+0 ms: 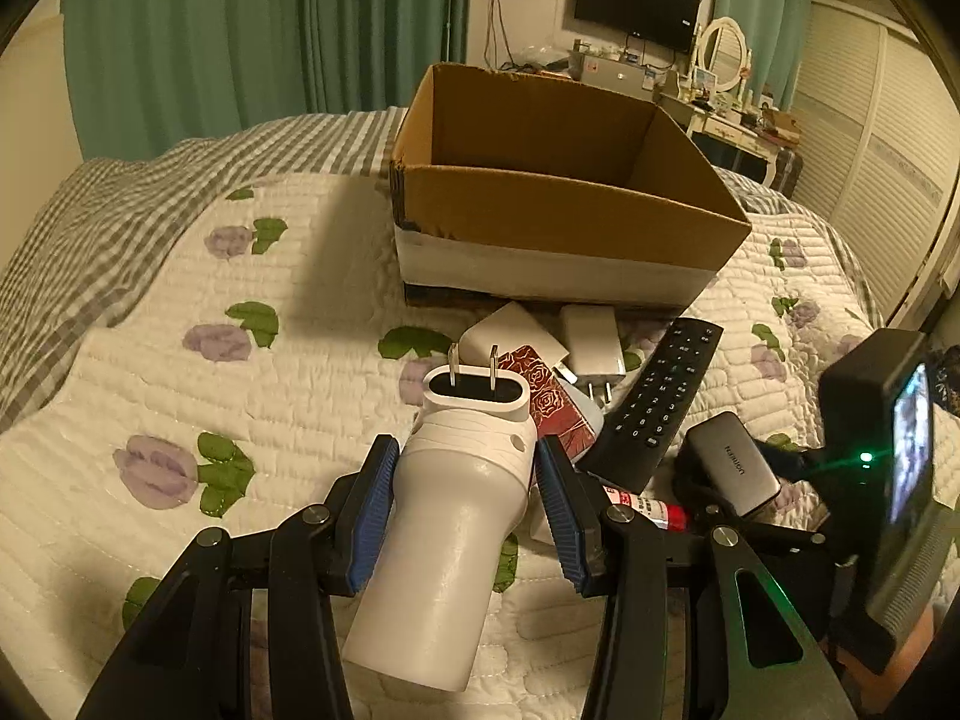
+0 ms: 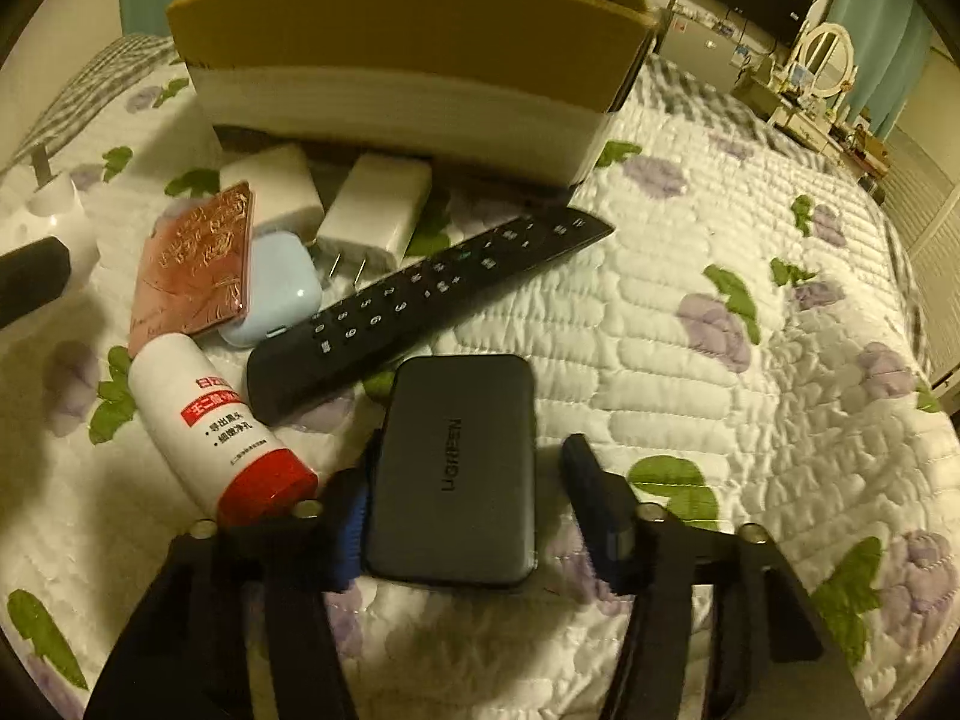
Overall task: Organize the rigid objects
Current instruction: 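Grasp the black power bank with the right gripper, then drop the plug adapter into the box with the left while the right drops the power bank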
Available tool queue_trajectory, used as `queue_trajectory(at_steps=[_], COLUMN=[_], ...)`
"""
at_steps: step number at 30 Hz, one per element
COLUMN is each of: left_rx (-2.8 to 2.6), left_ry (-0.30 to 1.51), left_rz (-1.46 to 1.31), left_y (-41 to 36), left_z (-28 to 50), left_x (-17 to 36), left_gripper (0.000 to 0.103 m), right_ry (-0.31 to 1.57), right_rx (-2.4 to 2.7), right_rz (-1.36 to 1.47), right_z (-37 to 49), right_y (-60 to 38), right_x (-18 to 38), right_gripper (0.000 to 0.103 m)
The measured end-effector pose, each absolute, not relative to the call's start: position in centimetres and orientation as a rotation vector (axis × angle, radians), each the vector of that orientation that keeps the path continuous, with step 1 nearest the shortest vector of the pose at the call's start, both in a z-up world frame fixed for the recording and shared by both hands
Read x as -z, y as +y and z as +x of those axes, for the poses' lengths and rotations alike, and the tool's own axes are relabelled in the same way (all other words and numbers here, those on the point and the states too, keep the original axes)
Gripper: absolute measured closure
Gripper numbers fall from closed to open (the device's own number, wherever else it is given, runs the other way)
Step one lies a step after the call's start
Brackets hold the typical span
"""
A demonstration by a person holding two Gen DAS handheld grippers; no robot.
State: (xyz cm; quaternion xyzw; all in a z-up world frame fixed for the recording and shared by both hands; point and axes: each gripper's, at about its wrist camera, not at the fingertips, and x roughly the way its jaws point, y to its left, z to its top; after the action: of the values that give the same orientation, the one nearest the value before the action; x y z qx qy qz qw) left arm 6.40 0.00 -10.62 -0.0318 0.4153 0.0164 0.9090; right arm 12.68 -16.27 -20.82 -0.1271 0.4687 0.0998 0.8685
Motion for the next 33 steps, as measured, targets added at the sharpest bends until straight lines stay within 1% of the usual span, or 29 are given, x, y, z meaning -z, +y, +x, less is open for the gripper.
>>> queue_trajectory(at_steps=[1,5,8,14,18,22,26,29,33], left_rx=[-0.034,-0.040,-0.048,-0.035,-0.007,0.005,0.012,-0.010,-0.015], left_ry=[0.856,0.845,0.827,0.811,0.773,0.710,0.671,0.662,0.686], left_rz=[-0.064,-0.059,-0.055,-0.066,-0.061,-0.036,-0.041,-0.022,-0.019], left_y=[0.0,0.0,-0.2,-1.2,-2.2,-2.7,-2.3,-1.8,-0.9], left_z=[6.4,6.1,5.4,4.3,4.6,6.6,9.7,12.9,17.6], left_x=[10.6,10.2,9.3,7.0,4.6,1.2,-1.2,-2.0,-1.3], left_gripper=[0.055,0.055,0.055,0.055,0.055,0.055,0.055,0.055,0.055], right_ry=[0.974,0.945,0.889,0.788,0.707,0.625,0.586,0.574,0.611], right_rx=[-0.214,-0.233,-0.244,-0.289,-0.329,-0.356,-0.373,-0.382,-0.390], right_rz=[-0.263,-0.229,-0.214,-0.179,-0.158,-0.158,-0.161,-0.160,-0.149], right_z=[12.6,11.7,10.5,8.9,9.2,10.8,13.8,16.6,21.0], right_y=[-16.3,-16.9,-17.4,-18.5,-19.1,-19.0,-18.2,-17.3,-16.1], right_x=[20.7,19.4,17.4,11.5,6.6,2.2,-0.7,-1.7,-0.6], right_gripper=[0.061,0.061,0.061,0.062,0.062,0.062,0.062,0.062,0.062])
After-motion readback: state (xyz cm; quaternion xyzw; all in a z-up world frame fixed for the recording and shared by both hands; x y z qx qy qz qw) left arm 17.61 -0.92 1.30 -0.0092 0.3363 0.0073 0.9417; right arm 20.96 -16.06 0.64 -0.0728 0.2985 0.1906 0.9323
